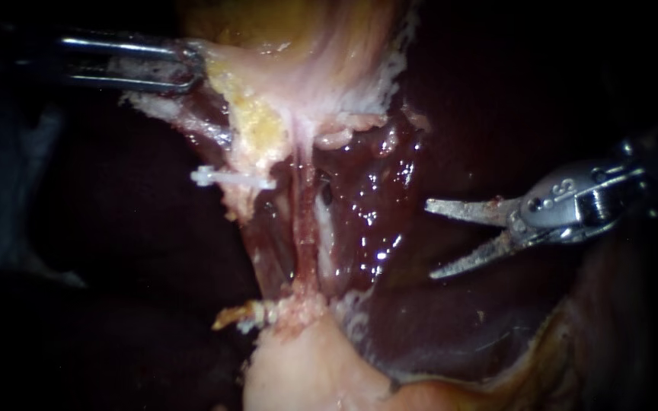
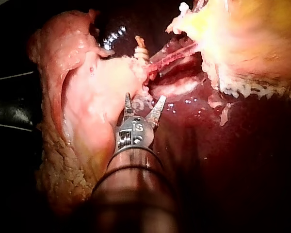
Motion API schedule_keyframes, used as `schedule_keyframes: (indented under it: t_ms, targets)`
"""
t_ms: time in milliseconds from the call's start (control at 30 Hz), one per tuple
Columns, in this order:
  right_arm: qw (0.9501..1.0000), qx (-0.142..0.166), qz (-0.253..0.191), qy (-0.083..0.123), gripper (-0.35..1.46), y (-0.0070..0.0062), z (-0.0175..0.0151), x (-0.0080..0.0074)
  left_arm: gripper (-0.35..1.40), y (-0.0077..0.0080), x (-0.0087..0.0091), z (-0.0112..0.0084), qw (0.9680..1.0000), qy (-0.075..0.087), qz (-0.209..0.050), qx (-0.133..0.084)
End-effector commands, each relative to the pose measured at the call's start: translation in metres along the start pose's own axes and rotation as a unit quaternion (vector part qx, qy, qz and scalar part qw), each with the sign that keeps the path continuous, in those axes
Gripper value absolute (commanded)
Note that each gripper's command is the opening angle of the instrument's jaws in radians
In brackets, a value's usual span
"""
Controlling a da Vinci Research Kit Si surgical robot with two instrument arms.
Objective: Go back from the cut left tube
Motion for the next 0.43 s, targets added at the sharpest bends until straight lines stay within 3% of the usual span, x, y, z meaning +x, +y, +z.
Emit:
schedule_keyframes:
  t_ms: [33, 433]
  targets:
    - [1.0, 0.0, 0.0, 0.0, 1.45, 0.0, 0.0, 0.0, -0.35, -0.0001, -0.0002, 0.0002, 1.0, -0.002, 0.001, 0.001]
    - [1.0, 0.008, 0.0, 0.001, 1.45, -0.0001, 0.0004, 0.0004, -0.35, -0.0003, -0.0004, 0.0005, 1.0, -0.004, 0.005, 0.001]
